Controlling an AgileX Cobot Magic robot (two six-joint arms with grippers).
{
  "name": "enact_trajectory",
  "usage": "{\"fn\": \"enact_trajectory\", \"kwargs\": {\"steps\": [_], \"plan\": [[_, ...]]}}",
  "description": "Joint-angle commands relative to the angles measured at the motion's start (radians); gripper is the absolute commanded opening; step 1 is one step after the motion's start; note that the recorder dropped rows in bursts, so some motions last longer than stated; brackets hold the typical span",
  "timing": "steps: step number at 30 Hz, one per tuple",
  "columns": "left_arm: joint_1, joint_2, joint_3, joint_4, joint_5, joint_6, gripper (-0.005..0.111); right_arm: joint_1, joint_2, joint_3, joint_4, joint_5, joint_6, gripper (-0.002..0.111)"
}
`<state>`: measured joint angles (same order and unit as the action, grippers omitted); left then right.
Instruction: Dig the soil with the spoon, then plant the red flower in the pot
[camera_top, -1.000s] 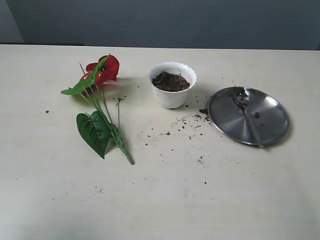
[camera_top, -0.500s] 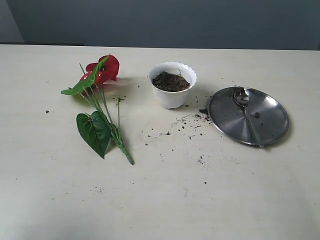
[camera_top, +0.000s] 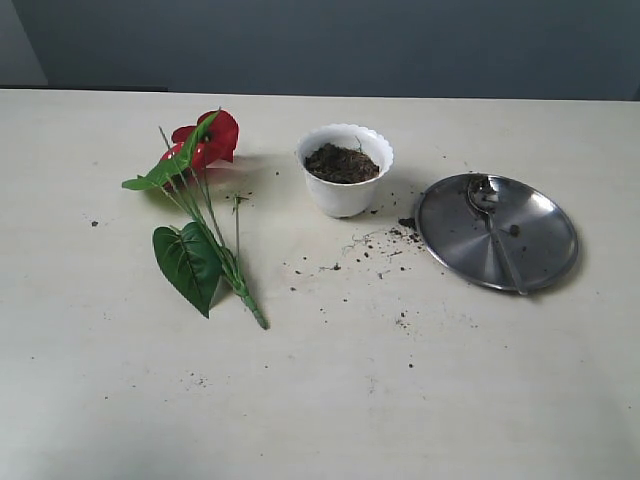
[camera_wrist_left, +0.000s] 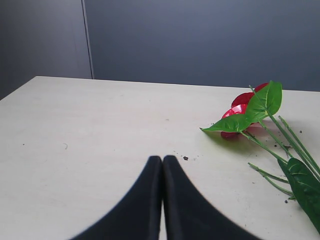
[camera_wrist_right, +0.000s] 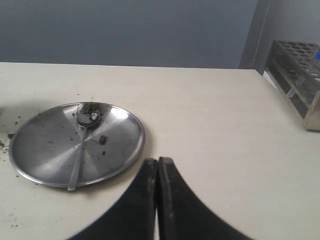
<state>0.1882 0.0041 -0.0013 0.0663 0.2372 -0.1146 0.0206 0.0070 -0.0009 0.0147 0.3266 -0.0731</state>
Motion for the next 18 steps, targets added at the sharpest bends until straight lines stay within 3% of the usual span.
{"fn": "enact_trajectory", "kwargs": {"steps": [1,18], "plan": [[0.001,-0.004,0.001,0.001,-0.005,-0.007,0.001,-0.021,-0.007,0.001,0.002,-0.001,-0.006,-0.001],[0.001,-0.004,0.001,0.001,-0.005,-0.007,0.001,-0.032,-0.007,0.001,0.002,-0.003,-0.006,-0.001]]}}
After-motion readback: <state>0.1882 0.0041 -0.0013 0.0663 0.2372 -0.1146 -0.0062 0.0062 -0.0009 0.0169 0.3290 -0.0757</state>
